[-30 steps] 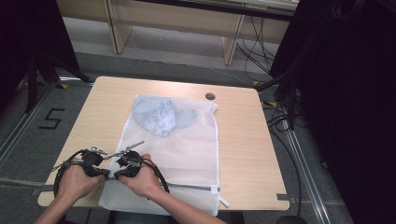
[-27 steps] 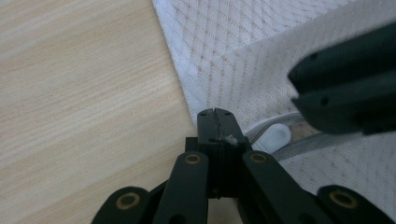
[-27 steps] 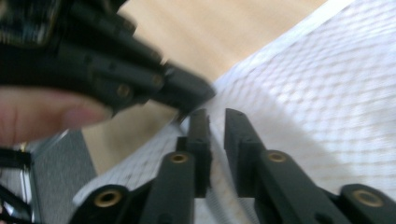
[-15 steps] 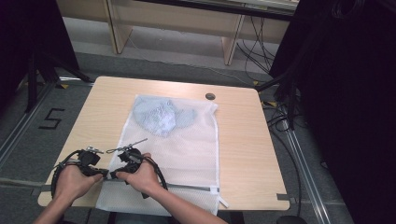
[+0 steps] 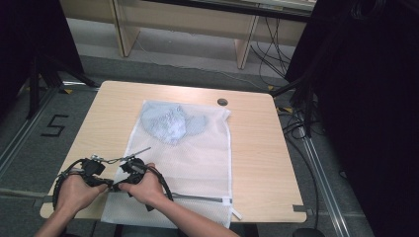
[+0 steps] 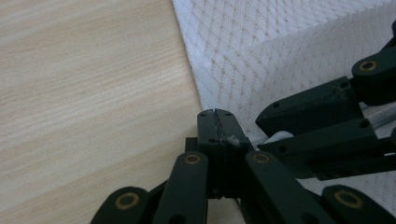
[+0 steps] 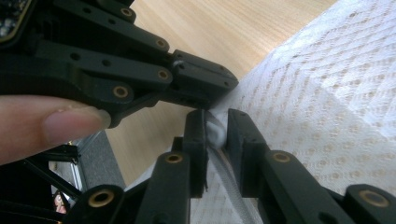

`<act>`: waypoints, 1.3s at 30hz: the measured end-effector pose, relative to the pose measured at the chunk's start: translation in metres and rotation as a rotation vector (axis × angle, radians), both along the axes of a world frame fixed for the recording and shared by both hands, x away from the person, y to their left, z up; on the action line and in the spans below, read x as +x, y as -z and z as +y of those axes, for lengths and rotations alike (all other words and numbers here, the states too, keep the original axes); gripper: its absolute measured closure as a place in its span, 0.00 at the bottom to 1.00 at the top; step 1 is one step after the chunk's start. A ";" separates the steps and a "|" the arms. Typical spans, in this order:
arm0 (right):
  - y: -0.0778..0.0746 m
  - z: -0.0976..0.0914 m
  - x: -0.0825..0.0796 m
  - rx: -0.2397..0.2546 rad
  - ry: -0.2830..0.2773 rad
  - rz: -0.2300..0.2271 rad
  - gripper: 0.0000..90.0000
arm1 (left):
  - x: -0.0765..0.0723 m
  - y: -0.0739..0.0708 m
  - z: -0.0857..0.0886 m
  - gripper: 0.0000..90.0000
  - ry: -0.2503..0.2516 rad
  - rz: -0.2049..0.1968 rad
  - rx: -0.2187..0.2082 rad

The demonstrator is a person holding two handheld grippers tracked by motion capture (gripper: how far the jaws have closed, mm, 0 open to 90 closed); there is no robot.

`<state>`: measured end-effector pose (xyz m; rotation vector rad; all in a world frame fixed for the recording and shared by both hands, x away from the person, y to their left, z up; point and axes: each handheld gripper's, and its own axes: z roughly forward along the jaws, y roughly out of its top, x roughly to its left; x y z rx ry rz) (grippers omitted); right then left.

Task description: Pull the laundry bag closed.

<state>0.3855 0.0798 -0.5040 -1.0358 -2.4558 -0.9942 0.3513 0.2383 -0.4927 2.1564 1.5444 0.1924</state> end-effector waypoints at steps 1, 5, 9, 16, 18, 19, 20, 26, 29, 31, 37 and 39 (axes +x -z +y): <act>0.000 0.001 -0.001 0.006 -0.003 0.015 0.89 | 0.000 0.001 0.001 0.99 0.004 -0.003 0.003; 0.000 0.002 -0.001 -0.004 -0.019 0.010 0.91 | 0.000 0.002 -0.001 0.99 -0.014 -0.006 -0.009; -0.002 0.003 -0.001 -0.015 -0.034 -0.009 0.91 | 0.000 -0.001 0.002 0.99 0.019 0.018 0.012; -0.003 0.005 -0.003 -0.017 -0.035 -0.026 0.90 | 0.000 0.001 0.001 0.99 -0.005 0.019 -0.005; -0.003 0.006 -0.005 -0.033 -0.035 -0.035 0.92 | 0.000 0.001 -0.001 0.99 0.001 0.003 0.006; -0.003 0.006 -0.005 -0.023 -0.041 -0.019 0.95 | 0.000 0.002 -0.001 1.00 0.022 -0.017 0.015; -0.003 0.006 -0.005 -0.023 -0.041 -0.019 0.95 | 0.000 0.002 -0.001 1.00 0.022 -0.017 0.015; -0.004 0.003 -0.008 -0.032 -0.028 -0.023 0.96 | -0.001 -0.002 -0.004 1.00 0.091 -0.008 0.110; -0.005 -0.001 -0.009 -0.030 -0.012 -0.046 0.97 | -0.003 -0.001 -0.011 1.00 0.068 -0.044 0.126; -0.007 -0.002 -0.010 -0.039 0.001 -0.062 0.97 | -0.003 -0.001 -0.013 1.00 0.110 -0.043 0.160; -0.009 -0.005 -0.012 -0.084 0.020 -0.104 0.97 | -0.004 -0.001 -0.017 1.00 0.113 -0.060 0.186; -0.010 -0.005 -0.011 -0.092 0.024 -0.096 0.97 | -0.004 0.000 -0.018 1.00 0.111 -0.075 0.186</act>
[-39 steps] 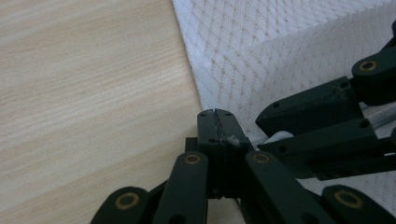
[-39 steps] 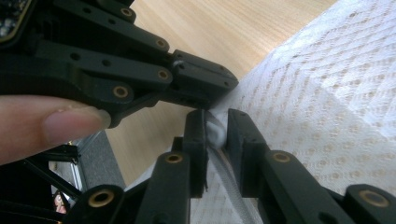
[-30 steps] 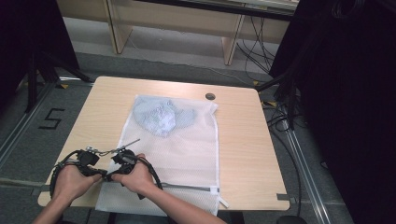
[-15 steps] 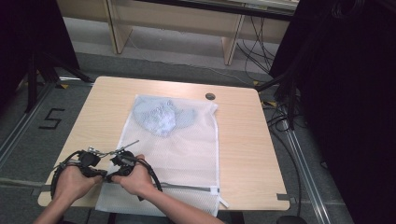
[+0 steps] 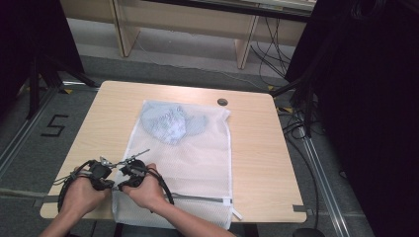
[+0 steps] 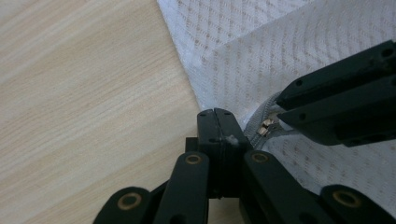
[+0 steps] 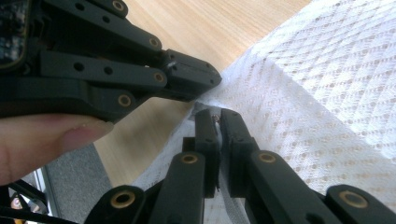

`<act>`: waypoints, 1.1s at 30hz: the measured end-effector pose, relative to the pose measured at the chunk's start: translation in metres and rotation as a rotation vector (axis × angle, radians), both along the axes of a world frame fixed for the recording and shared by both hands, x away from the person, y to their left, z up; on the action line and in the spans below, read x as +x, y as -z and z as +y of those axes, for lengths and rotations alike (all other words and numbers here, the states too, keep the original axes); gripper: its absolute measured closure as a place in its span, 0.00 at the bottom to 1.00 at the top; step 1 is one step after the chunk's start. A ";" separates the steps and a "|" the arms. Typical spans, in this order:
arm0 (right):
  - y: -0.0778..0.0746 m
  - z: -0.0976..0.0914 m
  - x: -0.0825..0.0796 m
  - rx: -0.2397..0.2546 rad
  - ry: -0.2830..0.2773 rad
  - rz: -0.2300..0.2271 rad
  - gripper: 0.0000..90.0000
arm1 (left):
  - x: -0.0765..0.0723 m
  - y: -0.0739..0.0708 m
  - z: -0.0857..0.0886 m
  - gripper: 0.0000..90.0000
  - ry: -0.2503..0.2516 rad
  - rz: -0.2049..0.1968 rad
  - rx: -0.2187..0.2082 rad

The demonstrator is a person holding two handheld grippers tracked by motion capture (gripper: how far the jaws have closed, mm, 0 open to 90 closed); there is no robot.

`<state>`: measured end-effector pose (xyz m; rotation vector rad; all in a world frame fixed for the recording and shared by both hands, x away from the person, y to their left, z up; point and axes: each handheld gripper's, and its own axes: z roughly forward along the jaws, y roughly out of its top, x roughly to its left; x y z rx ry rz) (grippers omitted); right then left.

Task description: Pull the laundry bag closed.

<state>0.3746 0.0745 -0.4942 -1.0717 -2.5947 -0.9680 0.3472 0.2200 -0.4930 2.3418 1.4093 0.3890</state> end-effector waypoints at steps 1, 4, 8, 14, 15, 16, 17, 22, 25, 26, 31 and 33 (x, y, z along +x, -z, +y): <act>0.000 0.001 0.000 0.015 0.017 -0.004 0.97 | 0.000 0.000 0.000 1.00 0.001 0.001 0.002; -0.002 -0.001 -0.001 0.005 0.023 0.008 0.97 | 0.000 -0.002 0.002 1.00 0.009 0.029 0.007; -0.003 -0.004 -0.002 0.003 0.010 -0.001 0.97 | 0.000 -0.001 0.002 1.00 -0.023 0.011 -0.018; -0.004 -0.007 -0.004 -0.003 -0.001 -0.016 0.97 | 0.001 -0.003 0.005 1.00 0.012 0.036 0.005; -0.005 -0.007 -0.004 -0.002 0.000 -0.020 0.97 | 0.001 -0.004 0.006 1.00 0.022 0.042 0.009; -0.006 -0.007 -0.005 -0.001 -0.006 -0.026 0.97 | 0.001 -0.002 0.004 1.00 -0.011 0.025 -0.017; -0.007 -0.008 -0.006 -0.007 -0.012 -0.032 0.97 | 0.000 -0.001 0.004 1.00 -0.017 0.022 -0.025; -0.006 -0.010 -0.008 -0.001 -0.011 -0.027 0.97 | 0.001 -0.003 0.007 1.00 0.004 0.047 -0.017; -0.005 -0.011 -0.010 0.001 -0.017 -0.015 0.97 | 0.001 -0.003 0.008 1.00 -0.006 0.044 -0.031; -0.005 -0.012 -0.010 0.003 -0.023 -0.021 0.97 | 0.001 -0.003 0.009 1.00 -0.006 0.048 -0.032; -0.006 -0.014 -0.010 0.001 -0.038 -0.021 0.97 | 0.002 -0.003 0.009 1.00 -0.009 0.052 -0.032; -0.006 -0.015 -0.009 0.002 -0.040 -0.023 0.97 | 0.002 -0.003 0.009 1.00 -0.016 0.052 -0.039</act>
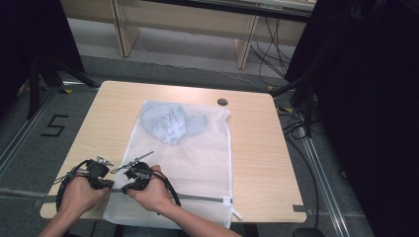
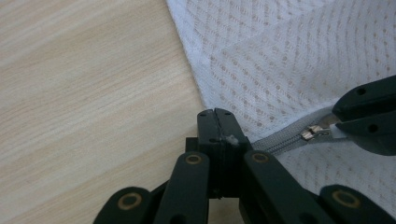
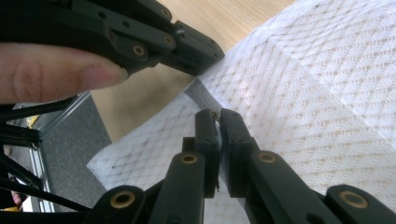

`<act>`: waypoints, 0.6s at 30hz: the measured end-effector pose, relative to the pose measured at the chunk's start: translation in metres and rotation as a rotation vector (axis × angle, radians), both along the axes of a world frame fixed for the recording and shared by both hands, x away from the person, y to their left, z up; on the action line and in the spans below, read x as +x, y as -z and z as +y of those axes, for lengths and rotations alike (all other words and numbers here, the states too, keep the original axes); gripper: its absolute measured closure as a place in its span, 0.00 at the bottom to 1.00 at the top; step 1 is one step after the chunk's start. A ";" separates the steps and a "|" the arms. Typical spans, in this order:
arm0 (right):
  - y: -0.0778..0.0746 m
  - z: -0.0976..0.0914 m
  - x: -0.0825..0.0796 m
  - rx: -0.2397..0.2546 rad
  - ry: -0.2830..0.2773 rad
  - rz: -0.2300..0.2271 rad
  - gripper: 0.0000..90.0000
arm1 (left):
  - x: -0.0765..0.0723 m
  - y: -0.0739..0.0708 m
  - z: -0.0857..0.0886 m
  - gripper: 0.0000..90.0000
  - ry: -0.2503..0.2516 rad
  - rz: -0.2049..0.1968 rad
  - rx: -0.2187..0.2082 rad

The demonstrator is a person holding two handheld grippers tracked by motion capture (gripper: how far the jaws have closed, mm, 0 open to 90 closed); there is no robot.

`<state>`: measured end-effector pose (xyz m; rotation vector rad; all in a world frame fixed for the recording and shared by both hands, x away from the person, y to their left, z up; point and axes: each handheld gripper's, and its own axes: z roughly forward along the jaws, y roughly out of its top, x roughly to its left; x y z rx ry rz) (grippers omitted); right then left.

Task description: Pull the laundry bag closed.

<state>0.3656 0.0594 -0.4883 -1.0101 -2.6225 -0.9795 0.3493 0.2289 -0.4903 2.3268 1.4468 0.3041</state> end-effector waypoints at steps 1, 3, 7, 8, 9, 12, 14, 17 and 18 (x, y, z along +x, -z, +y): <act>0.000 -0.001 0.000 0.004 -0.002 0.004 0.97 | 0.000 0.000 0.000 1.00 0.000 0.000 0.000; 0.000 -0.001 0.000 0.002 -0.005 0.006 0.97 | 0.000 0.000 0.000 1.00 0.002 0.000 0.004; -0.001 -0.002 0.000 0.001 -0.017 0.012 0.97 | 0.000 0.000 0.000 1.00 0.002 0.000 0.003; -0.001 -0.002 0.000 -0.002 -0.017 0.013 0.97 | 0.000 0.000 0.000 1.00 0.003 -0.002 0.004; -0.002 -0.002 0.000 -0.006 -0.019 0.013 0.97 | 0.000 0.000 0.000 1.00 0.003 -0.001 0.002; -0.003 -0.003 0.000 -0.011 -0.022 0.015 0.97 | -0.001 -0.001 0.001 1.00 0.002 0.001 0.004; -0.003 -0.004 0.000 -0.010 -0.028 0.017 0.97 | 0.000 0.002 0.000 1.00 -0.014 -0.014 -0.026; -0.004 -0.005 0.000 -0.003 -0.037 0.025 0.97 | 0.000 0.001 0.000 1.00 -0.005 -0.007 -0.016; -0.004 -0.006 0.001 -0.004 -0.039 0.022 0.97 | 0.000 0.000 0.002 1.00 0.006 0.004 -0.008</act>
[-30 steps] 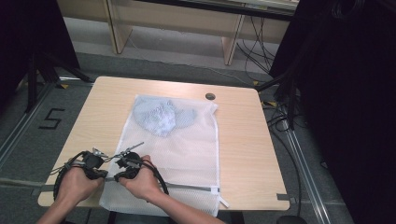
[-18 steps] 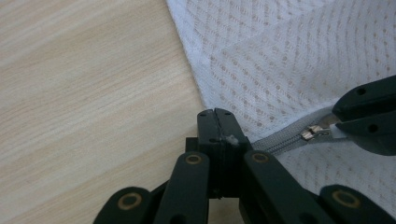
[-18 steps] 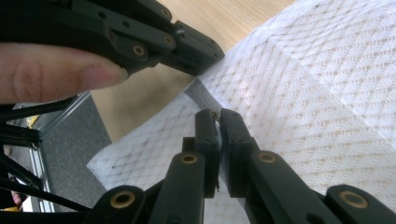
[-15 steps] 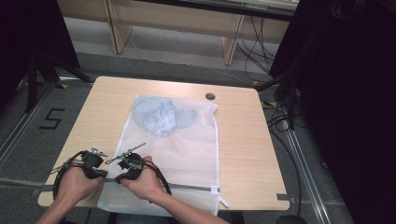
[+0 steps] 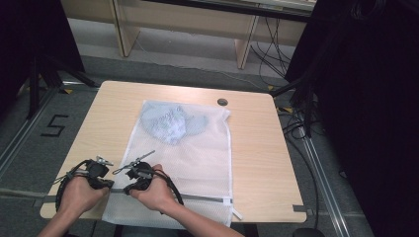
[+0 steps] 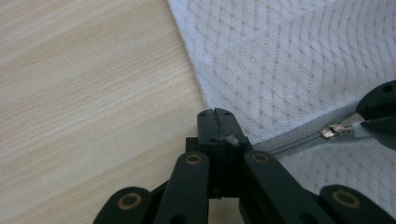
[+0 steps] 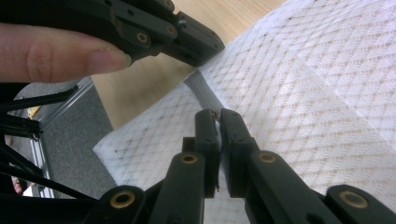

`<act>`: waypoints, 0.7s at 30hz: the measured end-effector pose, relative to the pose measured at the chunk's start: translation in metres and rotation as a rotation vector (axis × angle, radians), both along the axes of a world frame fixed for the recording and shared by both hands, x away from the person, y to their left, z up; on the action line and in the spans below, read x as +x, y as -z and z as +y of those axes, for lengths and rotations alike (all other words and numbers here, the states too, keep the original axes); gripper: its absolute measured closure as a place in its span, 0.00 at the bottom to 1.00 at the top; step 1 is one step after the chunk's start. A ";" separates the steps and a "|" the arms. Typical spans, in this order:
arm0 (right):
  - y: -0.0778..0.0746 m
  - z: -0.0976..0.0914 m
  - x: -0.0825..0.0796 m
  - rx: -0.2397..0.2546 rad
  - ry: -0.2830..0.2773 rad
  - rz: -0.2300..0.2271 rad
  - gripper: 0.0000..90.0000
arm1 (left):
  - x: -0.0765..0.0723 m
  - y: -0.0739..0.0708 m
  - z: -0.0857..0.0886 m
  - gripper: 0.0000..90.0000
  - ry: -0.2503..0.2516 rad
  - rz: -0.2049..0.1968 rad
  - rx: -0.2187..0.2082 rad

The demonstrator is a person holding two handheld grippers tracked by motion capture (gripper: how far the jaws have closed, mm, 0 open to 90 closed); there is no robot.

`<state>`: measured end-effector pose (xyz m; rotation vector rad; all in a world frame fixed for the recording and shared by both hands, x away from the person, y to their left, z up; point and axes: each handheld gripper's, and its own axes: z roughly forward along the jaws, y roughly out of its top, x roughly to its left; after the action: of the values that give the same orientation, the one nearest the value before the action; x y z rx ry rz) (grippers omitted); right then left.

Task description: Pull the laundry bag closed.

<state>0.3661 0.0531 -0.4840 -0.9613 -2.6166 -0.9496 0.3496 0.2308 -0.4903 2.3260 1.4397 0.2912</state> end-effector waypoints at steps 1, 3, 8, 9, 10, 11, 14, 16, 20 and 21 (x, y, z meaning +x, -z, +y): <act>0.000 0.000 0.000 0.000 0.000 0.000 0.97 | 0.000 0.000 0.000 1.00 0.000 0.000 0.000; -0.001 -0.001 -0.001 -0.006 0.011 0.000 0.97 | 0.000 0.001 0.000 1.00 -0.007 -0.001 -0.014; -0.001 -0.003 -0.001 -0.012 0.011 -0.017 0.97 | 0.000 0.000 0.001 1.00 -0.003 0.004 -0.005; -0.002 -0.004 -0.001 -0.013 0.009 -0.016 0.97 | 0.000 0.001 0.001 1.00 -0.003 0.004 -0.015; -0.002 -0.004 -0.001 -0.011 0.005 -0.016 0.97 | 0.000 0.001 0.001 1.00 -0.007 -0.010 -0.017; -0.002 -0.005 -0.001 -0.014 0.003 -0.019 0.97 | 0.000 0.002 0.000 1.00 -0.011 -0.014 -0.020; -0.003 -0.006 -0.001 -0.013 0.004 -0.026 0.97 | 0.000 0.001 0.001 1.00 -0.007 -0.005 -0.016; -0.003 -0.007 -0.001 -0.016 0.015 -0.006 0.97 | 0.000 0.002 0.001 1.00 -0.007 -0.011 -0.024; -0.003 -0.008 -0.002 -0.003 0.009 -0.008 0.97 | 0.000 0.002 0.001 1.00 -0.007 -0.012 -0.023; -0.003 -0.008 -0.002 -0.003 0.009 -0.008 0.97 | 0.000 0.002 0.001 1.00 -0.007 -0.012 -0.023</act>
<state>0.3644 0.0453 -0.4811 -0.9734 -2.6235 -0.9541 0.3497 0.2316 -0.4920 2.2977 1.4379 0.2888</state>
